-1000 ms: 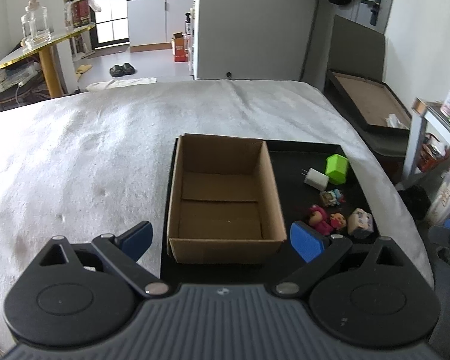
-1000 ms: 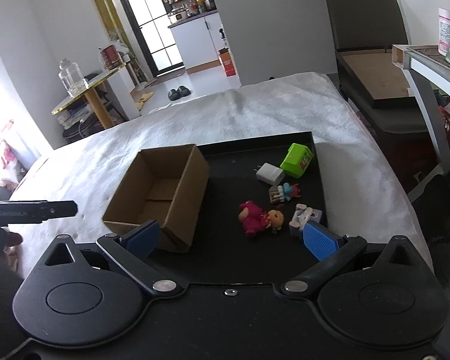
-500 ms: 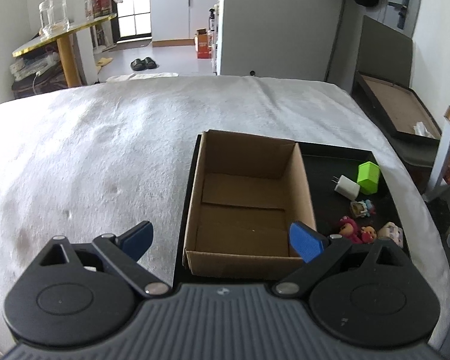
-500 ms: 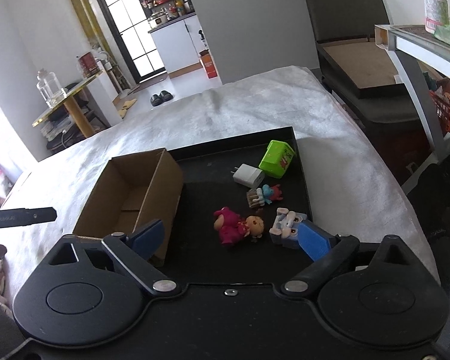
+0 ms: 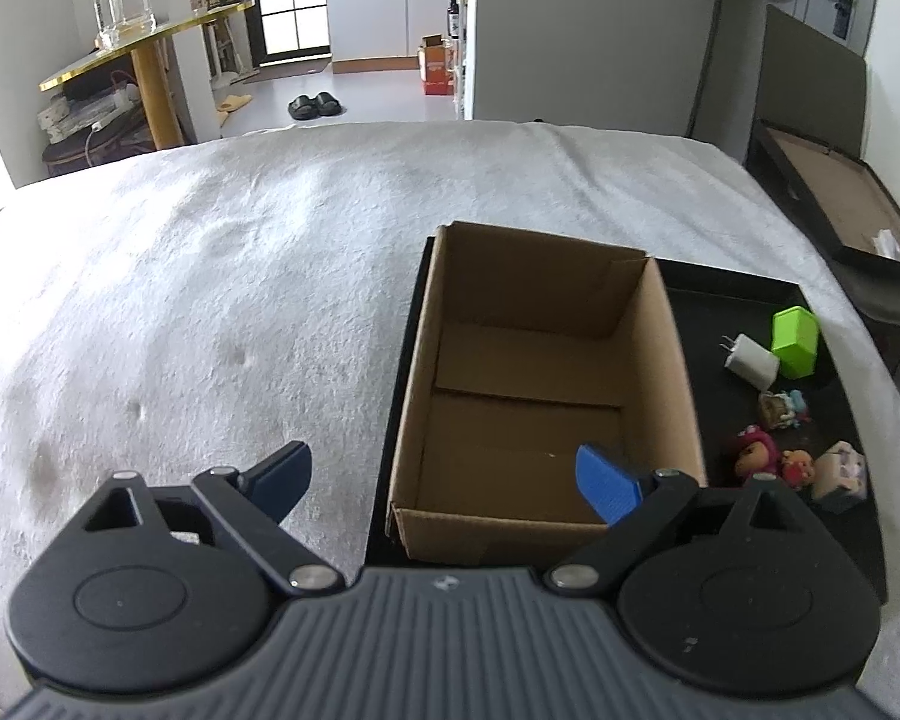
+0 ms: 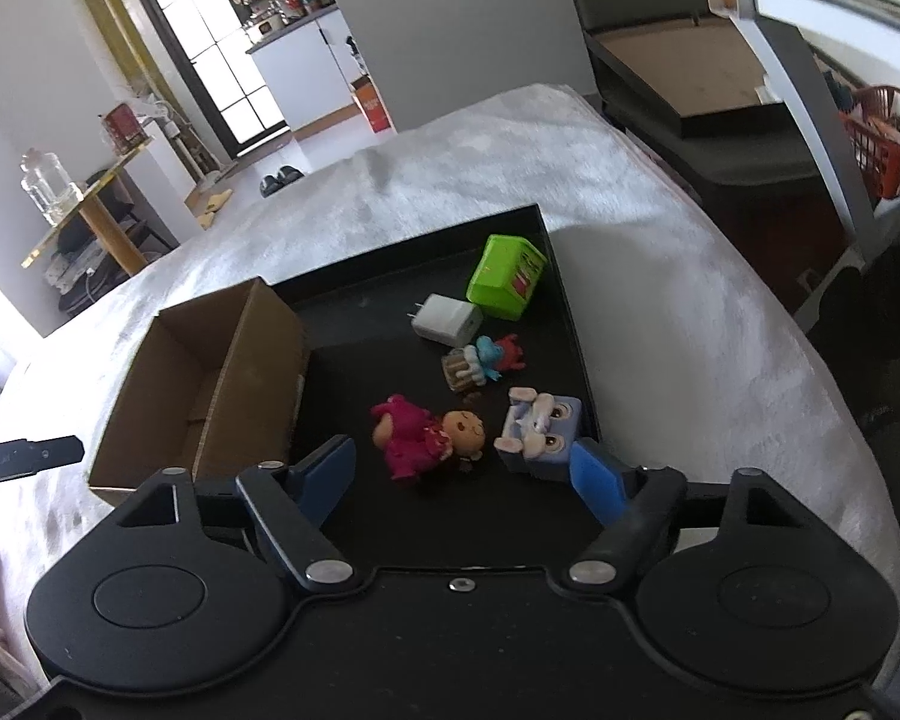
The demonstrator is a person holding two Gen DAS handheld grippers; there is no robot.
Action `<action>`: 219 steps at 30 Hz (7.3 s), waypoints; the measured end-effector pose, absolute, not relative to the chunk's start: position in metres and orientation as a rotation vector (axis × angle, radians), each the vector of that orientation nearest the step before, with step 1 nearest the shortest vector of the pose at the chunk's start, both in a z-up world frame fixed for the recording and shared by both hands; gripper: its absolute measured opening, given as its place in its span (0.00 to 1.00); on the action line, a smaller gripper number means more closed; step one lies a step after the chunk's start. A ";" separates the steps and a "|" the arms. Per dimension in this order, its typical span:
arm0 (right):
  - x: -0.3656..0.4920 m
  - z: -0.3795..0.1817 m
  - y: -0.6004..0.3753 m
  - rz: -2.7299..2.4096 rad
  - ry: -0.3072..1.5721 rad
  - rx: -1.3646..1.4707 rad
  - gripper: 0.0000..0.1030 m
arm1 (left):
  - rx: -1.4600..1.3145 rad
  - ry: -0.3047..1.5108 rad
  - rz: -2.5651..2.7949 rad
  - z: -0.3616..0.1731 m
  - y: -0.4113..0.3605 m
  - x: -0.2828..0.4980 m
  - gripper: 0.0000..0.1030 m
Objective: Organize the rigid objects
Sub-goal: 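Move the right gripper down toward the blue-and-white block figure, then close the right gripper on the block figure while the left gripper clamps the box wall, then lift the block figure with the right gripper into the box and open, then move the right gripper to the brown-haired doll and close on it, then carry the doll with the right gripper into the box and open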
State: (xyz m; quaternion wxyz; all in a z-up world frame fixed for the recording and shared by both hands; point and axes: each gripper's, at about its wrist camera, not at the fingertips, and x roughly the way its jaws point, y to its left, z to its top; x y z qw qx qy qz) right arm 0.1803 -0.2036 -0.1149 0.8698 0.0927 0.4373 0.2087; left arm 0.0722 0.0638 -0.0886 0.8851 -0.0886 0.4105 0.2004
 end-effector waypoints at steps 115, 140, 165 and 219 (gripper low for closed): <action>0.193 -0.129 0.025 0.770 0.824 0.007 0.43 | -0.213 0.815 0.363 -0.153 0.084 0.091 0.08; 0.194 -0.109 -0.049 0.755 0.815 0.101 0.49 | -0.166 0.870 0.423 -0.152 0.074 0.098 0.09; 0.225 -0.166 -0.116 0.538 0.897 0.101 0.49 | -0.050 0.942 0.530 -0.137 0.057 0.124 0.73; 0.227 -0.152 -0.112 0.531 0.837 0.114 0.31 | -0.083 0.946 0.545 -0.147 0.054 0.121 0.78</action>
